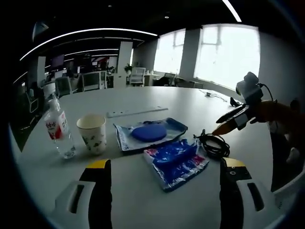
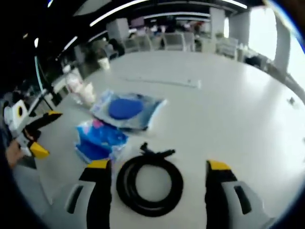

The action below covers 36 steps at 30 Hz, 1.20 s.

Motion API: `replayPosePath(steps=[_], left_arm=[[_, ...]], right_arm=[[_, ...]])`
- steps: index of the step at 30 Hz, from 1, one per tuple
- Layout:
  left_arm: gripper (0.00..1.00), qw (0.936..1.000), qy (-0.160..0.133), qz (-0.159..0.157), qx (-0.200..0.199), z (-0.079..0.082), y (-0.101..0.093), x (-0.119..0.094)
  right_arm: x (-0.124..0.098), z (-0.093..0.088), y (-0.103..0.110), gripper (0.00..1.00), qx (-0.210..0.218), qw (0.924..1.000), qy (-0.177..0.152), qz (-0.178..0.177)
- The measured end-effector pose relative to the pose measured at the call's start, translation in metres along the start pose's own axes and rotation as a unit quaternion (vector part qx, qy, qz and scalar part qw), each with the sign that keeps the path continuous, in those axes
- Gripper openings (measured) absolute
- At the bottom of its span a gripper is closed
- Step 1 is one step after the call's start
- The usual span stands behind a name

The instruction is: Arrange the tabletop items into an orderly group along one side of the table until the central work area is clear of visible clutter.

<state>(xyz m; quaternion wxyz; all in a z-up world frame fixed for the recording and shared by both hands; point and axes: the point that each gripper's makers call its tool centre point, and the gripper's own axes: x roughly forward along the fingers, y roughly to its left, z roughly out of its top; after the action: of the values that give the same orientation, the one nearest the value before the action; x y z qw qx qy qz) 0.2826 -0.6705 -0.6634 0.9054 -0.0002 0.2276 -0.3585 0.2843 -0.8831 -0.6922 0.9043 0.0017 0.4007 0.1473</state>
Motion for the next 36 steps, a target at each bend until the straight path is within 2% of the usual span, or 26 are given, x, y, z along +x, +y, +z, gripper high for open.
replayPosePath(steps=[9, 23, 25, 29, 36], left_arm=[[0.96, 0.9998, 0.009, 0.014, 0.008, -0.005, 0.014, 0.007], [0.95, 0.9993, 0.023, 0.028, 0.004, -0.015, 0.026, 0.015], [0.94, 0.9993, 0.025, 0.029, 0.006, -0.017, 0.027, 0.017], [0.88, 0.9990, 0.029, 0.035, 0.004, -0.021, 0.029, 0.019], [0.70, 0.9988, 0.031, 0.037, -0.010, -0.026, 0.028, 0.022]], right_arm=[[0.001, 0.003, 0.040, 0.82, -0.013, 0.9993, -0.018, 0.030], [0.009, 0.005, 0.066, 0.85, -0.020, 0.9971, -0.044, 0.059], [0.010, 0.007, 0.070, 0.83, -0.023, 0.9963, -0.053, 0.064], [0.015, 0.003, 0.074, 0.77, -0.032, 0.9962, -0.049, 0.064], [0.025, -0.005, 0.080, 0.57, -0.034, 0.9962, -0.046, 0.065]])
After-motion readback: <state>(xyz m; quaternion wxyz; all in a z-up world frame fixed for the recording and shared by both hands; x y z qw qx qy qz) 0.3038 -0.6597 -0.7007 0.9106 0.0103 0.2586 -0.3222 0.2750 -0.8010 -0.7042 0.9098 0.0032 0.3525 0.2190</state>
